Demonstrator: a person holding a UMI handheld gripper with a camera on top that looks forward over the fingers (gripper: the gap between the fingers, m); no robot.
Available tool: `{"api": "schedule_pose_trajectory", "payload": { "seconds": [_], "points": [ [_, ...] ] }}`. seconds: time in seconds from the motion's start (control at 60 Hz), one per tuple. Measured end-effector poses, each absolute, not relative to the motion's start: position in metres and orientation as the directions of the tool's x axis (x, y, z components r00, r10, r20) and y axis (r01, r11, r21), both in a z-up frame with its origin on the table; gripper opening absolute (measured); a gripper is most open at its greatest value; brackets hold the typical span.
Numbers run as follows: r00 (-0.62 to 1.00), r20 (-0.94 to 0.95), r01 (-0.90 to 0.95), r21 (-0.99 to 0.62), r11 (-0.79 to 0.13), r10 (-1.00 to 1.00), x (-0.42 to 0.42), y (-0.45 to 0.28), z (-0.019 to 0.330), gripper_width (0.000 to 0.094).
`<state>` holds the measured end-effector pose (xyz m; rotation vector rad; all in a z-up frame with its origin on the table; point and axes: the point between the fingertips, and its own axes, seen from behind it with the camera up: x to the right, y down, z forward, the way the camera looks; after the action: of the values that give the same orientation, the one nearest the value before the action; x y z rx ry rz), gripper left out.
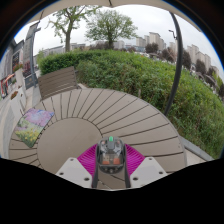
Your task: Arrange mouse
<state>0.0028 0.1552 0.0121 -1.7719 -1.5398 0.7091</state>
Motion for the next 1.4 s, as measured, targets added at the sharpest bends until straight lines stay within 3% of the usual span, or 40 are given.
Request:
{"api": "schedule_pose_trajectory", "payload": {
  "seconds": [0.15, 0.233, 0.383, 0.483, 0.717, 0.85, 0.883, 0.933, 0.95, 1.083, 1.4],
  "points": [
    [0.160, -0.040, 0.583, -0.803, -0.127, 0.986, -0.021, 0.103, 0.075, 0.0365],
    [0.121, -0.053, 0.556, -0.824, -0.112, 0.991, -0.046, 0.052, 0.102, 0.0365],
    [0.061, -0.092, 0.551, -0.827, -0.110, 0.994, -0.086, -0.063, 0.120, 0.0365],
    [0.027, -0.064, 0.562, -0.824, -0.068, 0.998, -0.109, -0.129, 0.103, 0.0364],
    [-0.008, -0.086, 0.618, -0.784, -0.062, 0.996, -0.145, -0.232, 0.010, 0.0369],
    [0.052, -0.068, 0.645, -0.760, -0.086, 0.996, -0.147, -0.231, -0.015, 0.0481],
    [0.066, -0.055, 0.647, -0.758, -0.085, 0.996, -0.146, -0.229, -0.014, 0.0593],
    [0.093, -0.023, 0.667, -0.741, -0.080, 0.995, -0.139, -0.223, -0.014, 0.0866],
    [0.098, -0.016, 0.670, -0.739, -0.078, 0.995, -0.139, -0.219, -0.013, 0.0852],
    [0.114, -0.008, 0.696, -0.713, -0.086, 0.993, -0.110, -0.216, 0.022, 0.0841],
    [0.119, 0.024, 0.726, -0.685, -0.071, 0.993, 0.069, -0.195, 0.176, 0.0841]
  ]
}}
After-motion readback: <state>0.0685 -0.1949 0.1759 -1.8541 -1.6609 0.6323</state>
